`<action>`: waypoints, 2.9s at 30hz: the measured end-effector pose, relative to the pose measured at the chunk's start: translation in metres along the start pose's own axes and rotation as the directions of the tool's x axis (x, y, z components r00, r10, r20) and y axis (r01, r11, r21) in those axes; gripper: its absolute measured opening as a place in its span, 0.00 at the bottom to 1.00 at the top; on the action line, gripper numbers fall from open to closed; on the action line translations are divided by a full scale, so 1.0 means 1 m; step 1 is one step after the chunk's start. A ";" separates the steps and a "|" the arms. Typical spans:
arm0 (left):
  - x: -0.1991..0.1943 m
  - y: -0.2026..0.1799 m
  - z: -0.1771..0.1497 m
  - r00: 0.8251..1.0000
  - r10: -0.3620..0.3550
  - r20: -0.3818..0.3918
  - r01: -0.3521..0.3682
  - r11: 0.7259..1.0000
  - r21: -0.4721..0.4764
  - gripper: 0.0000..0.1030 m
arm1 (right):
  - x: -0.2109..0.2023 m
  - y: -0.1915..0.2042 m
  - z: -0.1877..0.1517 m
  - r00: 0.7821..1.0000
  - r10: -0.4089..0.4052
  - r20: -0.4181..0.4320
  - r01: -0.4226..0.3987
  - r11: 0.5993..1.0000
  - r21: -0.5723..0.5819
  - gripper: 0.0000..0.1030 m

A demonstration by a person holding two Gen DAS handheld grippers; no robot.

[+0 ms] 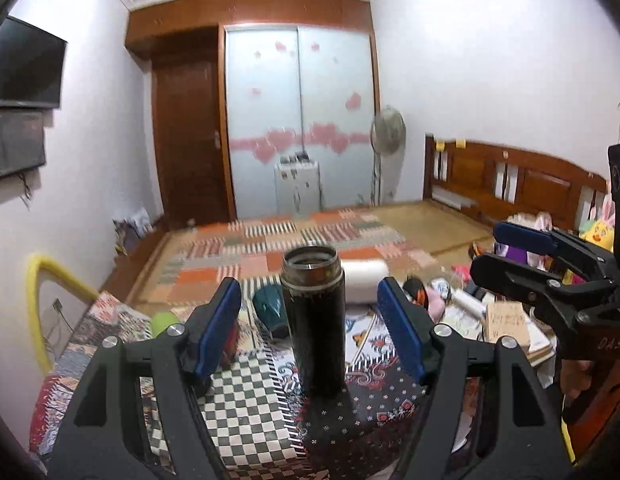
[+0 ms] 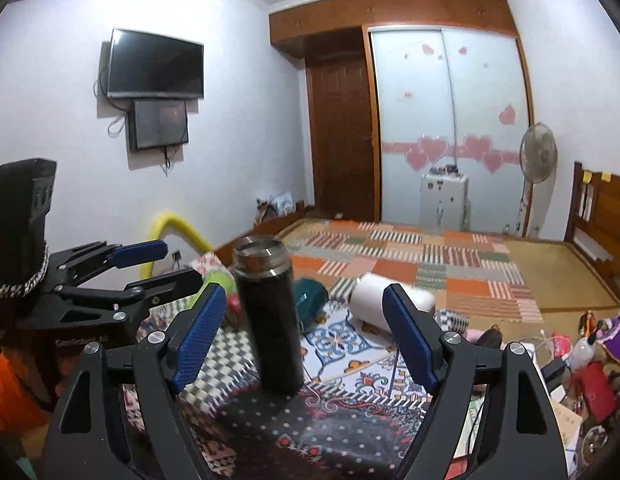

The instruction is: Flip cup upright

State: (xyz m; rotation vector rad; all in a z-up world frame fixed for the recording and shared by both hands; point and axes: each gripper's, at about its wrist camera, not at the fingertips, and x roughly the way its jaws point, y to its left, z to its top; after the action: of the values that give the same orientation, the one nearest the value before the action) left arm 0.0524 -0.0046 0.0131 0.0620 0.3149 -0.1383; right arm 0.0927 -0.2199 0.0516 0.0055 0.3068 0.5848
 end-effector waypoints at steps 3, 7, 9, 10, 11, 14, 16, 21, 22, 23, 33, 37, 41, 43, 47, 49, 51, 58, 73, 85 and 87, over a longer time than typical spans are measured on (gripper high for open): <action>-0.029 0.000 0.001 0.998 0.023 0.066 -0.023 1.000 -0.011 0.70 | -0.021 0.012 0.004 0.999 -0.004 0.049 0.004 1.000 0.012 0.79; -0.066 -0.001 -0.002 0.987 0.055 0.151 -0.050 0.998 -0.033 0.82 | -0.044 0.026 0.005 0.994 -0.024 0.107 0.022 1.000 0.018 0.80; -0.077 -0.003 -0.003 0.982 0.069 0.178 -0.063 0.997 -0.041 0.86 | -0.052 0.031 0.003 0.991 -0.039 0.129 0.037 0.999 0.018 0.80; -0.085 -0.004 -0.005 0.977 0.081 0.195 -0.073 0.996 -0.048 0.87 | -0.057 0.035 0.002 0.988 -0.050 0.144 0.048 0.999 0.017 0.82; -0.089 -0.005 -0.005 0.975 0.087 0.204 -0.078 0.996 -0.051 0.90 | -0.060 0.037 0.000 0.987 -0.056 0.153 0.055 0.998 0.015 0.84; -0.101 -0.008 -0.009 0.968 0.107 0.229 -0.097 0.994 -0.056 0.97 | -0.069 0.044 -0.004 0.981 -0.079 0.179 0.077 0.997 0.014 0.90; -0.107 -0.011 -0.012 0.962 0.123 0.244 -0.112 0.992 -0.056 0.98 | -0.074 0.048 -0.007 0.976 -0.094 0.196 0.092 0.996 0.018 1.00; -0.113 -0.012 -0.016 0.958 0.141 0.249 -0.129 0.990 -0.063 1.00 | -0.081 0.052 -0.014 0.970 -0.131 0.206 0.129 0.991 0.024 1.00; -0.113 -0.012 -0.017 0.959 0.141 0.247 -0.129 0.990 -0.066 1.00 | -0.082 0.053 -0.015 0.970 -0.130 0.205 0.128 0.991 0.025 1.00; -0.113 -0.011 -0.018 0.959 0.142 0.245 -0.129 0.989 -0.069 1.00 | -0.082 0.053 -0.016 0.970 -0.132 0.203 0.130 0.991 0.024 1.00; -0.113 -0.010 -0.024 0.962 0.136 0.236 -0.121 0.990 -0.076 1.00 | -0.090 0.056 -0.018 0.964 -0.159 0.212 0.159 0.987 0.016 1.00; -0.112 -0.010 -0.025 0.963 0.129 0.235 -0.113 0.991 -0.077 1.00 | -0.091 0.058 -0.018 0.961 -0.169 0.219 0.171 0.985 0.011 1.00; -0.112 -0.009 -0.024 0.964 0.125 0.234 -0.110 0.991 -0.079 1.00 | -0.091 0.058 -0.018 0.960 -0.172 0.220 0.174 0.985 0.011 1.00; -0.112 -0.009 -0.024 0.964 0.125 0.234 -0.110 0.991 -0.079 1.00 | -0.092 0.059 -0.017 0.959 -0.176 0.222 0.178 0.984 0.011 1.00; -0.112 -0.009 -0.024 0.964 0.126 0.232 -0.110 0.991 -0.080 1.00 | -0.093 0.059 -0.017 0.958 -0.180 0.224 0.181 0.983 0.014 1.00; -0.112 -0.009 -0.025 0.965 0.124 0.231 -0.108 0.991 -0.083 1.00 | -0.094 0.058 -0.017 0.958 -0.179 0.223 0.180 0.984 0.017 1.00; -0.111 -0.009 -0.024 0.965 0.124 0.230 -0.107 0.991 -0.084 1.00 | -0.094 0.058 -0.016 0.959 -0.177 0.223 0.177 0.984 0.021 1.00; -0.109 -0.008 -0.024 0.967 0.117 0.227 -0.099 0.991 -0.088 1.00 | -0.094 0.059 -0.014 0.958 -0.177 0.224 0.177 0.984 0.020 1.00; -0.108 -0.009 -0.024 0.968 0.107 0.229 -0.089 0.992 -0.086 1.00 | -0.095 0.059 -0.012 0.958 -0.177 0.225 0.176 0.984 0.025 1.00; -0.104 -0.012 -0.026 0.972 0.085 0.220 -0.070 0.995 -0.076 1.00 | -0.095 0.060 -0.010 0.957 -0.177 0.228 0.176 0.984 0.028 1.00; -0.104 -0.012 -0.026 0.972 0.086 0.220 -0.071 0.995 -0.076 1.00 | -0.095 0.059 -0.010 0.958 -0.179 0.225 0.177 0.984 0.029 1.00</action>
State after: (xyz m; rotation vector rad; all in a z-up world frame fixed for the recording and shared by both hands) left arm -0.0552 -0.0012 0.0209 -0.0081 0.0920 -0.0553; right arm -0.0179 -0.2230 0.0741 0.0520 0.0852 0.3989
